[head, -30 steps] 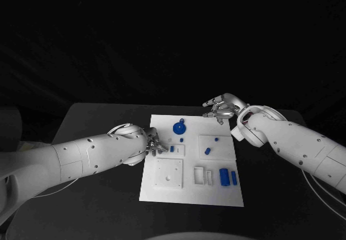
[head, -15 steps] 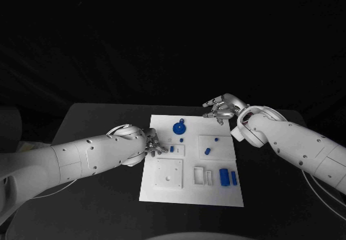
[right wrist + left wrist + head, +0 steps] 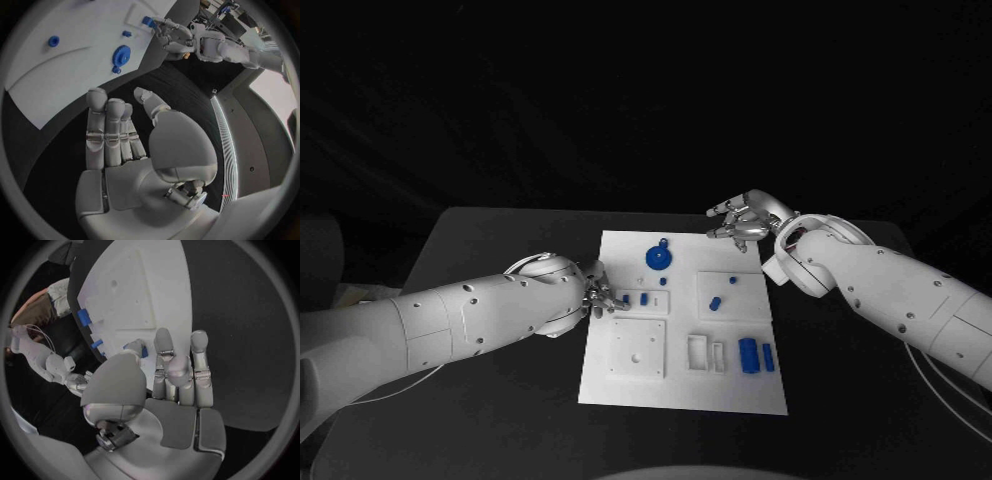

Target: Assemble the parts on the task board

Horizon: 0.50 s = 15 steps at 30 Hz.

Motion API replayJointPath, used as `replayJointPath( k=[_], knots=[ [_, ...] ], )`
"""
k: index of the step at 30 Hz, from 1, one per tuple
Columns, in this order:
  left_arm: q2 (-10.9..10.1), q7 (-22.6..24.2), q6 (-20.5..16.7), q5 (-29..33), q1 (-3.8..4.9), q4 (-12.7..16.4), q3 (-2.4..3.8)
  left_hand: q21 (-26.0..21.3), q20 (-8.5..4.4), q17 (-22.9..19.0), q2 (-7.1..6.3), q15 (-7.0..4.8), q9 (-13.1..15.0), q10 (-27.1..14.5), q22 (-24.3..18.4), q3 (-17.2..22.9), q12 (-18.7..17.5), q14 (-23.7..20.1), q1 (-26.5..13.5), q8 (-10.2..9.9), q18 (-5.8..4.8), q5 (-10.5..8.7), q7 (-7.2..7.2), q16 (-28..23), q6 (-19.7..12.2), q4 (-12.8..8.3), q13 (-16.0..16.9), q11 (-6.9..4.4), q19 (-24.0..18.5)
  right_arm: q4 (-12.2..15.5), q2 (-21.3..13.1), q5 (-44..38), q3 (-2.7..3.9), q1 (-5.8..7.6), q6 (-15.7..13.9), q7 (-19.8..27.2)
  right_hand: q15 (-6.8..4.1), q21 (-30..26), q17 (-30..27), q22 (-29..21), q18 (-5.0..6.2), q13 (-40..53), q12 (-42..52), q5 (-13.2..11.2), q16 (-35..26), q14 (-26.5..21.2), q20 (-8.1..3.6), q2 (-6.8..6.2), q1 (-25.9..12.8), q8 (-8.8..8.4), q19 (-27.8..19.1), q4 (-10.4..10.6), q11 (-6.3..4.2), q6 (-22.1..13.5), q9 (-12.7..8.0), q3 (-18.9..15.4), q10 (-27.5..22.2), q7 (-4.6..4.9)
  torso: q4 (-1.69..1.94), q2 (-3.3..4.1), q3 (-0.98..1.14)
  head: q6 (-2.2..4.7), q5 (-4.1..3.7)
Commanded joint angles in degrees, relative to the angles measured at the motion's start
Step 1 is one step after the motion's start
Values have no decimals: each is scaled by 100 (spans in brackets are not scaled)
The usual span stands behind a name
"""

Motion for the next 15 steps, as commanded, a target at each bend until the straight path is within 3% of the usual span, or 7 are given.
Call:
replayJointPath(
  k=[1,7,10,12,13,15],
  knots=[
    [-38,-65,82,-13,-4,80,11,-23,2,-21,-95,-19,-5,287,96,-8,-27,-30,-2,21,-21,-47,1,-47,20,48,0,-9,13,6,-1,-41,1,-11,34,53,-25,-8,-1,248,102,-8,-3,39,-19,-8,3,-19,-24,2,220,8,-6,-47,5,-16,22,-8,2,0,-1,5,3],
    [-156,-16,53,114,-2,235,131,-68,-4,-193,-159,-6,-42,280,90,-37,-150,-110,20,-9,-43,-131,36,-154,-53,80,-33,16,-20,0,-7,-41,1,-19,30,54,-25,-8,-1,248,102,-8,-3,39,-19,-8,3,-19,-24,2,220,8,-6,-47,5,-16,22,-8,0,2,-3,24,7],
    [-237,-3,44,221,-2,330,227,-154,-7,-656,-179,24,-214,226,67,-80,-409,-316,48,-175,-76,-145,136,-441,-275,20,-109,76,-105,-4,-13,-41,1,-22,24,54,-25,-11,-2,248,102,-10,-4,52,-20,-7,3,-22,-27,2,221,12,-6,-46,5,-16,23,-8,2,2,-4,45,4],
    [-324,1,48,280,-2,421,310,-238,6,-869,-164,58,-489,182,47,-117,-611,-446,56,-356,-102,-187,244,-581,-513,-49,-160,133,-168,-6,-20,-41,1,-23,18,54,-25,-16,-2,247,103,-12,-7,54,-21,-8,3,-27,-30,-1,221,13,-5,-66,3,-19,19,-7,3,3,-2,90,-9],
    [-370,-3,52,303,-1,464,356,-286,11,-907,-154,73,-716,150,35,-138,-694,-489,61,-446,-113,-312,312,-608,-666,-93,-175,166,-196,-7,-24,-41,1,-24,15,54,-25,-16,-2,247,103,-12,-7,54,-21,-8,3,-28,-30,-1,221,13,-5,-68,3,-19,18,-7,3,2,0,93,-12],
    [-439,-16,64,327,3,522,418,-481,67,-1033,-80,151,-1540,2,1,-194,-966,-643,48,-398,-102,-512,419,-613,-879,-249,-196,229,-221,-10,-31,-41,1,-25,13,54,-25,-16,-2,247,103,-12,-7,54,-21,-8,3,-28,-30,-1,221,13,-5,-68,3,-19,18,-7,6,-1,2,100,-15]
  ],
)
